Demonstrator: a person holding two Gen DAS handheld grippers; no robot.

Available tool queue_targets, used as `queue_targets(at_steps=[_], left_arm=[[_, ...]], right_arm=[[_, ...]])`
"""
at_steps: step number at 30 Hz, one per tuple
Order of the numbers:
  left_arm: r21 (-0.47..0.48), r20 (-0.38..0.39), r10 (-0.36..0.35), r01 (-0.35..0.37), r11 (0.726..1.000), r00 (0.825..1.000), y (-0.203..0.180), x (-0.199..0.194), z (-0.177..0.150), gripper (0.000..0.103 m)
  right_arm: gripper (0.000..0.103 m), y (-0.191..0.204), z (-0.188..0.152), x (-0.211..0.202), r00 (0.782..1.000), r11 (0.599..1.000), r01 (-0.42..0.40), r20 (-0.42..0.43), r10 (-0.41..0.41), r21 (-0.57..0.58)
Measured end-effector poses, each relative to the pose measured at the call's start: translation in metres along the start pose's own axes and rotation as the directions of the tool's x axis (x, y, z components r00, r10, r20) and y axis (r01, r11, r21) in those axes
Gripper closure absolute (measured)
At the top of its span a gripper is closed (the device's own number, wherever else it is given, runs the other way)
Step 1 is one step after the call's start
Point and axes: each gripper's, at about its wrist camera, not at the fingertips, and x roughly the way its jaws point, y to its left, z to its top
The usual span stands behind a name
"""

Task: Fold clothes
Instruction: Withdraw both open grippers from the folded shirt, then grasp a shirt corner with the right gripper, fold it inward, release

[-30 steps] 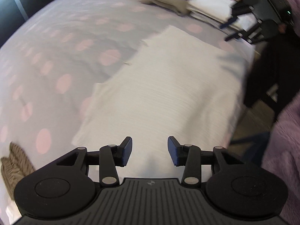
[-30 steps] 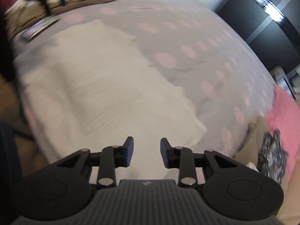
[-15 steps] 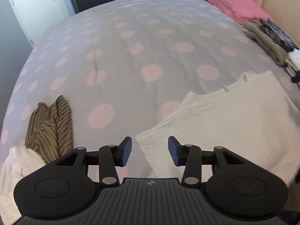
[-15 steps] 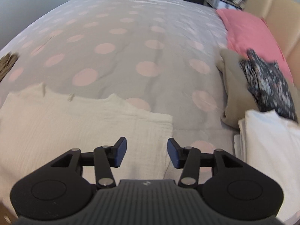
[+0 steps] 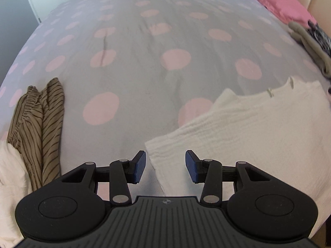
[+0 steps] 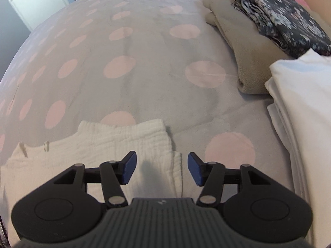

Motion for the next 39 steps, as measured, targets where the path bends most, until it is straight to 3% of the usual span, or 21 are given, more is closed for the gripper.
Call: queue_targets(at_steps=[7, 10, 14, 17, 19, 20, 27, 39], left_arm=[[0.005, -0.032, 0.005, -0.005, 1.000, 0.999, 0.000, 0.012, -0.002, 0.063], [-0.009, -0.049, 0.006, -0.006, 1.000, 0.999, 0.004, 0.015, -0.002, 0.063], [-0.006, -0.050, 0.005, -0.006, 1.000, 0.999, 0.006, 0.014, -0.003, 0.063], [-0.004, -0.035, 0.001, -0.001, 1.000, 0.999, 0.006, 0.008, -0.003, 0.063], [-0.002, -0.025, -0.001, 0.001, 1.000, 1.000, 0.007, 0.004, -0.002, 0.063], [-0.002, -0.020, -0.003, 0.003, 1.000, 1.000, 0.007, 0.002, -0.002, 0.063], [0.003, 0.017, -0.013, 0.013, 1.000, 1.000, 0.008, -0.013, -0.002, 0.063], [-0.018, 0.081, -0.055, 0.057, 0.998, 0.995, 0.008, -0.049, -0.007, 0.063]], right_arm=[[0.040, -0.011, 0.006, 0.020, 0.996, 0.992, -0.057, -0.060, 0.064, 0.111], [0.039, -0.004, 0.002, 0.031, 0.991, 0.993, -0.064, -0.107, 0.074, 0.099], [0.041, 0.010, -0.003, 0.040, 0.991, 1.000, -0.010, -0.136, 0.013, 0.019], [0.057, 0.020, -0.008, 0.043, 0.989, 0.998, 0.048, -0.134, -0.054, -0.049], [0.078, 0.026, -0.009, 0.042, 0.989, 0.997, 0.052, -0.135, -0.060, -0.064], [0.092, 0.028, -0.009, 0.040, 0.989, 0.997, 0.040, -0.138, -0.049, -0.065], [0.094, 0.050, -0.005, 0.005, 0.991, 0.994, -0.054, -0.130, 0.041, -0.098], [0.094, 0.135, -0.017, -0.076, 0.955, 0.960, -0.252, -0.188, 0.227, -0.119]])
